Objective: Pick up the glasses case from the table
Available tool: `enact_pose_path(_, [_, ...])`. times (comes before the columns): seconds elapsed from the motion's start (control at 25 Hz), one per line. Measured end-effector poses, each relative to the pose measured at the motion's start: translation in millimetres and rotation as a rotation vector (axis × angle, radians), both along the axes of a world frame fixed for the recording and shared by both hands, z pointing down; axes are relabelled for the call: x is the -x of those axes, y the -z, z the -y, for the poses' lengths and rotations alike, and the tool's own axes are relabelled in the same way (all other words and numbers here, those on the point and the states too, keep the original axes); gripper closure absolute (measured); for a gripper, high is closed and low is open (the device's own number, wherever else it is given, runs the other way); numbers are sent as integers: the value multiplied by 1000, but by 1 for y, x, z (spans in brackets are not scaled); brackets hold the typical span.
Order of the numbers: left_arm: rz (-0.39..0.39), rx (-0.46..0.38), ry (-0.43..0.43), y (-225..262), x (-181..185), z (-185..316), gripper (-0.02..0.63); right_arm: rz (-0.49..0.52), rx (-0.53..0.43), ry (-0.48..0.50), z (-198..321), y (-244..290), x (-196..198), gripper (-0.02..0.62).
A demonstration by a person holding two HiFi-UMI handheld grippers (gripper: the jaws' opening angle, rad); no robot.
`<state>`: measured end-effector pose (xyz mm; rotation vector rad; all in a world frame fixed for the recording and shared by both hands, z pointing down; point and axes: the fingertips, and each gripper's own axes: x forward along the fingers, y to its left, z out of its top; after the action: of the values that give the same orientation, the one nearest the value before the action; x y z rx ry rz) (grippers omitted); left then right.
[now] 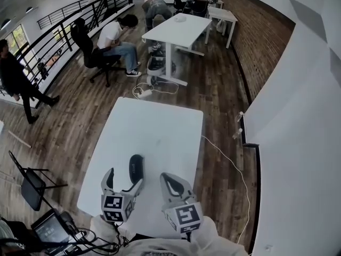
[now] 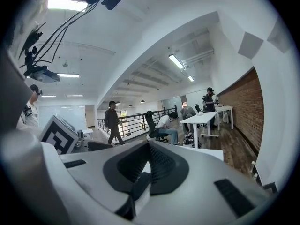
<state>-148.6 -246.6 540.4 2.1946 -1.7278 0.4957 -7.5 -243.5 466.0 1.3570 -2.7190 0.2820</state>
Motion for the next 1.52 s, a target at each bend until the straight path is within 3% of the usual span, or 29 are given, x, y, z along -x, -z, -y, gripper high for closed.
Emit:
enact_pose_path(0.28, [19, 226, 66, -74, 15, 37, 106, -22, 18, -60, 5, -3, -33, 589])
enact_pose_path(0.8, [4, 532, 144, -191, 23, 77, 106, -74, 102, -174, 2, -24, -96, 588])
enact_pose_path(1.12, [9, 629, 172, -220, 23, 78, 106, -98, 126, -183, 6, -28, -107, 589])
enact_pose_path(1.52, [27, 678, 184, -231, 21, 64, 114, -114, 140, -169, 1, -25, -104, 589])
